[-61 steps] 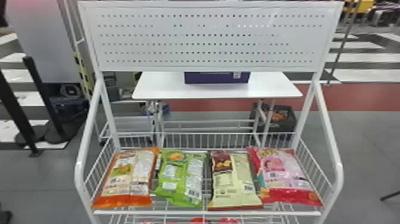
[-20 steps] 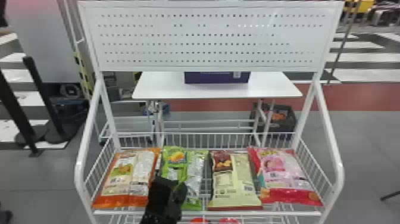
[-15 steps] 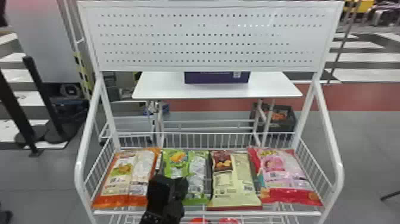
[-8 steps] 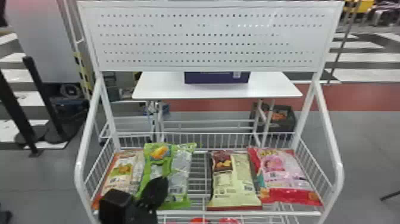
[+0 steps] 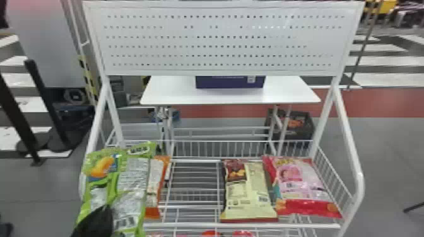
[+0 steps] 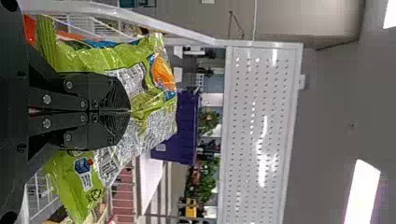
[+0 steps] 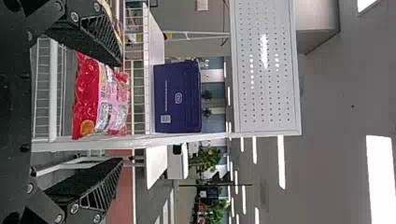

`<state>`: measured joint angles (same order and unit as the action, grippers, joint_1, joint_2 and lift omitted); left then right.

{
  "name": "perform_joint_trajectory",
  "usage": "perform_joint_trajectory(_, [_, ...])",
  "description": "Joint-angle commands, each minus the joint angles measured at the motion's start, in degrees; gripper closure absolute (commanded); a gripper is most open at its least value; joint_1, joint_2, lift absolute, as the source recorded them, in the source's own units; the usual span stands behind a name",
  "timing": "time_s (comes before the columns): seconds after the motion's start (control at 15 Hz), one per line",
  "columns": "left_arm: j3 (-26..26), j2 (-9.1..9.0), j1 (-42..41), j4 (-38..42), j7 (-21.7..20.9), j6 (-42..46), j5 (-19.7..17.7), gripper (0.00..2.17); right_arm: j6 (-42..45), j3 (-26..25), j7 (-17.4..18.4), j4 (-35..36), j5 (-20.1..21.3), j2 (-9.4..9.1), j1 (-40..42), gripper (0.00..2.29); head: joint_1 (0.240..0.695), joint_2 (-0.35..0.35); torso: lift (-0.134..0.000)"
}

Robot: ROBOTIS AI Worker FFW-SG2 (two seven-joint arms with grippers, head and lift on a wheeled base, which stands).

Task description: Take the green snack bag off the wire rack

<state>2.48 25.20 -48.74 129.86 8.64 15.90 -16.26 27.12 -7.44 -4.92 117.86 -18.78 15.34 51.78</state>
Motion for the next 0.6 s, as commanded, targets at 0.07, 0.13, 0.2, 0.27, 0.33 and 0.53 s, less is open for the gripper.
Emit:
perform_joint_trajectory(0.07, [-0.37,-1.56,-5.05,-2.42,0.06,9.1,0.35,1.85,-0.01,0.32,0.0,-0.09,-0.02,-0.05,-0.28,0.17,0.499,0.0,0.0])
perform_joint_trajectory(0.13, [-0.72,-1.82,-5.58,-3.65,0.06,10.33,0.7,1.85,-0.01,0.23,0.0,-0.35,-0.02,-0.05,-0.28,0.17,0.499,0.0,0.0])
perform_joint_trajectory(0.2, [-1.51,-2.26,-6.02,-4.35,0.06,10.5,0.7,1.85,-0.01,0.23,0.0,-0.53,-0.02,-0.05,-0.37,0.17,0.499,0.0,0.0])
perform_joint_trajectory(0.27, [-1.95,-2.44,-6.28,-4.7,0.06,10.86,0.61,1.85,-0.01,0.32,0.0,-0.7,-0.02,-0.05,-0.45,0.17,0.499,0.0,0.0])
perform_joint_trajectory(0.33, [-2.3,-2.44,-6.54,-4.79,0.06,10.86,0.7,1.85,-0.01,0.41,0.0,-0.79,-0.02,-0.14,-0.45,0.17,0.499,0.0,0.0])
perform_joint_trajectory(0.53, [-2.74,-2.44,-7.25,-4.7,0.06,11.91,1.05,1.85,-0.01,0.49,0.0,-0.88,0.06,-0.23,-0.54,0.17,0.499,0.0,0.0])
